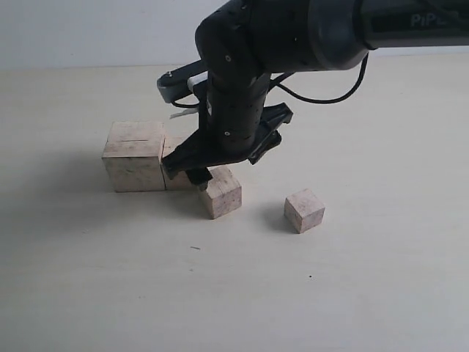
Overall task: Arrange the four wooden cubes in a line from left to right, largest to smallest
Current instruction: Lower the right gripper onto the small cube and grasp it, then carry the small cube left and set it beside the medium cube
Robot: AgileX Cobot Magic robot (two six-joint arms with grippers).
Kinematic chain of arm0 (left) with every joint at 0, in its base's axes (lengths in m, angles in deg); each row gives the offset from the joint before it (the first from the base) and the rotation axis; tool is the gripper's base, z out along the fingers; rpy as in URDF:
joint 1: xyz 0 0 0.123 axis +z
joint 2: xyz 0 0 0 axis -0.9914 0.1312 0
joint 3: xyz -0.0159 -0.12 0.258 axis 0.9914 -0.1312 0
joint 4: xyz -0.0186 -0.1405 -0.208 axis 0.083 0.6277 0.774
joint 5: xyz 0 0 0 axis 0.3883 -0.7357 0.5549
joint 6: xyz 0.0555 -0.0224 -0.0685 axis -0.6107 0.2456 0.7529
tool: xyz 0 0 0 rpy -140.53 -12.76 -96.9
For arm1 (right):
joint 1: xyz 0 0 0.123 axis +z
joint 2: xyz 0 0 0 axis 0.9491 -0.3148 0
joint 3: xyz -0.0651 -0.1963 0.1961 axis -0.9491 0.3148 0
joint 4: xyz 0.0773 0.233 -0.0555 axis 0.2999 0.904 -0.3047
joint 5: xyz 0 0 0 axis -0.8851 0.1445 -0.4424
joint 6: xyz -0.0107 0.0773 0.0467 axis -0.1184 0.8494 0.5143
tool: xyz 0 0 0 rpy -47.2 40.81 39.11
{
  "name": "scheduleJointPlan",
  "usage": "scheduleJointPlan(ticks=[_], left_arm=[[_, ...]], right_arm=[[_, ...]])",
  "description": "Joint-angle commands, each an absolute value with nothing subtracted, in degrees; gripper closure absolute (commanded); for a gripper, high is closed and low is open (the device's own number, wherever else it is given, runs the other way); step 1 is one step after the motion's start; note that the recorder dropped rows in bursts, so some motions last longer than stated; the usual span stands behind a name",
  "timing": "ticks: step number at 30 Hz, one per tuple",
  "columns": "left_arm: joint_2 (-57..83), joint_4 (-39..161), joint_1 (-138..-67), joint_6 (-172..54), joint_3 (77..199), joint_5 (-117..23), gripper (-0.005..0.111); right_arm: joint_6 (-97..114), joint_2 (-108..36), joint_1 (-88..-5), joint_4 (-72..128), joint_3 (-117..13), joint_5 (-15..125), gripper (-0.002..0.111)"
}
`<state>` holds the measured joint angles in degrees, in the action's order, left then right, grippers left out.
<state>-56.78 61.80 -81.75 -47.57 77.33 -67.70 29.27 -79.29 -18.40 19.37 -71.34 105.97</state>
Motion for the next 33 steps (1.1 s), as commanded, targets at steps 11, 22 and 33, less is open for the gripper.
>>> scheduleJointPlan(ticks=[11,22,33], left_arm=[[-57.1,61.7,-82.1,-47.4,77.2,-67.0,0.107],[-57.1,61.7,-82.1,-47.4,77.2,-67.0,0.107],[-57.1,61.7,-82.1,-47.4,77.2,-67.0,0.107]], right_arm=[[28.3,-85.3,-18.3,20.2,-71.0,103.1,0.033],[19.9,-82.1,-18.3,22.2,-71.0,114.3,0.108],[1.7,-70.4,-26.3,22.8,-71.0,115.9,0.108]])
